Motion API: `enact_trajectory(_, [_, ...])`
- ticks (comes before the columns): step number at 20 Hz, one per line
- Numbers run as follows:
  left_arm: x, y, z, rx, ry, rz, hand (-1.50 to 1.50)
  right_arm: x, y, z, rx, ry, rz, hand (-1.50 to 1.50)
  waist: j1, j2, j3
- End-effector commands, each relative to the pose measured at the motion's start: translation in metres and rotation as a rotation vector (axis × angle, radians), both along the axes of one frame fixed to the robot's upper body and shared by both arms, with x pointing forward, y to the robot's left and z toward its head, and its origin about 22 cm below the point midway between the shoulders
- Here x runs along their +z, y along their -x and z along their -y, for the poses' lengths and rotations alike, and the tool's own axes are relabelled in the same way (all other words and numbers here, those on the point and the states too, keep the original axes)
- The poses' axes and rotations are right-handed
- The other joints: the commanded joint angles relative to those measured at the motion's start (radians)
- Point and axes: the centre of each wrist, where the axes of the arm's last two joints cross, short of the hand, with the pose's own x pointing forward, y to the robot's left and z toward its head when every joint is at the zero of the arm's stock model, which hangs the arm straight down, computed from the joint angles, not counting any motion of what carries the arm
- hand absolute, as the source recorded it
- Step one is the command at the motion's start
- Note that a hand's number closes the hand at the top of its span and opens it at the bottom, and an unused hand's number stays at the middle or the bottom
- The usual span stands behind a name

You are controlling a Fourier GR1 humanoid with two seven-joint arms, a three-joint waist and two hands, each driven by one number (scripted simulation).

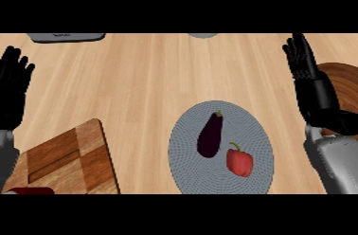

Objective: Pick the eggplant from the placemat and place it in the bowl

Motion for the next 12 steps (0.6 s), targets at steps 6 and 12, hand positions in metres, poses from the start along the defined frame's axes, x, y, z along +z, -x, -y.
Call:
enact_trajectory(6, [0.011, 0.001, 0.034, -0.1, -0.269, 0.052, 0.0, -0.064, 0.009, 0.019, 0.347, -0.356, -0.369, 1.5, 0.044, 0.023, -0.015])
enact_trajectory(12, [-0.014, 0.011, 0.071, -0.121, -0.231, -0.035, 0.0, -0.106, 0.021, 0.08, 0.012, -0.255, -0.324, -1.5, 0.035, 0.013, -0.022])
